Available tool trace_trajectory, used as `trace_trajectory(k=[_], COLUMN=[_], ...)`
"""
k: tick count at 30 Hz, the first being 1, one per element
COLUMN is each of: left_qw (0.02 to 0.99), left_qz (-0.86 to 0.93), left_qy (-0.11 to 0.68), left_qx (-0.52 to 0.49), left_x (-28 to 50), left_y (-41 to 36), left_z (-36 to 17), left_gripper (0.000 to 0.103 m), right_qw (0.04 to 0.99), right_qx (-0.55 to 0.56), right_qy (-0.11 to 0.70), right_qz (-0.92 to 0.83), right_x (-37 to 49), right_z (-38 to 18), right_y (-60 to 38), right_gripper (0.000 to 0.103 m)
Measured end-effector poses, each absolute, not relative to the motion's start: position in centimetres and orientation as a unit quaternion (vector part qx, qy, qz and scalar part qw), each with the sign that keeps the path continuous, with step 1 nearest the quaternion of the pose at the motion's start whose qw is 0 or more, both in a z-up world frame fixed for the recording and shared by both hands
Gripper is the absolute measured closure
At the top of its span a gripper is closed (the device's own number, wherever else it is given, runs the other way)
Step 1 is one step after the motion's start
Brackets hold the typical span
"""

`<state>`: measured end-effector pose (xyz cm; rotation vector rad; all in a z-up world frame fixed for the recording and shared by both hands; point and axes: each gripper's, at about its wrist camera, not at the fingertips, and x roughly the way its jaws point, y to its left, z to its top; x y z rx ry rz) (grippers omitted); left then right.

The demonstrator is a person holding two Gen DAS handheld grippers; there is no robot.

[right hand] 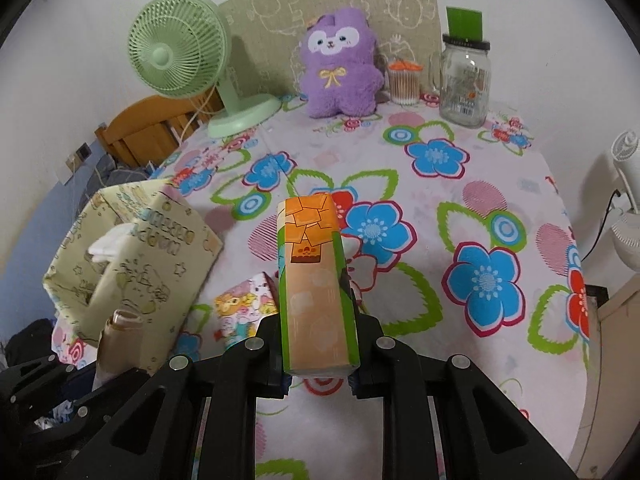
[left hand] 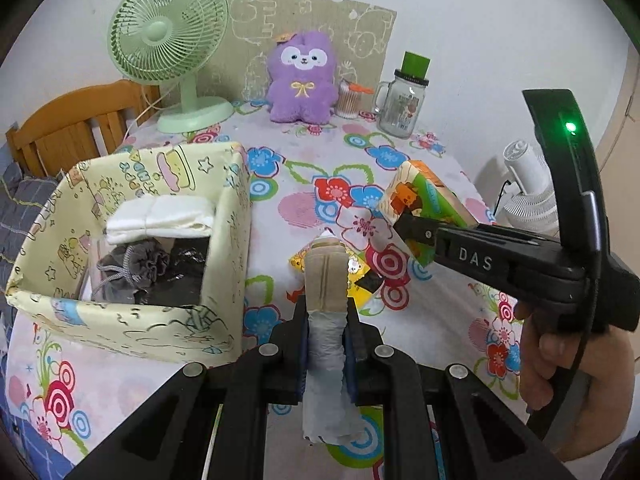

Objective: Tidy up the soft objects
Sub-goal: 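Carry the rolled cloth and green tissue box over the box with both tools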

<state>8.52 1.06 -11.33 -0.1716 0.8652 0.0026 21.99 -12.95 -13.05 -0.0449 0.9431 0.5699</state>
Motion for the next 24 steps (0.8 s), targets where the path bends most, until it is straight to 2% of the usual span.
trace_trajectory(k=[24], left_qw=[0.926], left_qz=[0.008], left_qy=[0.366], left_qx=[-0.093], left_x=[5.5], left_y=[3.9], left_z=[-7.1], left_gripper=[0.090], right_qw=[0.869], right_qx=[-0.044], right_qy=[0.403], right_qz=[0.284], right_x=[16.9], right_z=[-7.3], right_y=[-9.7], right_gripper=[0.080])
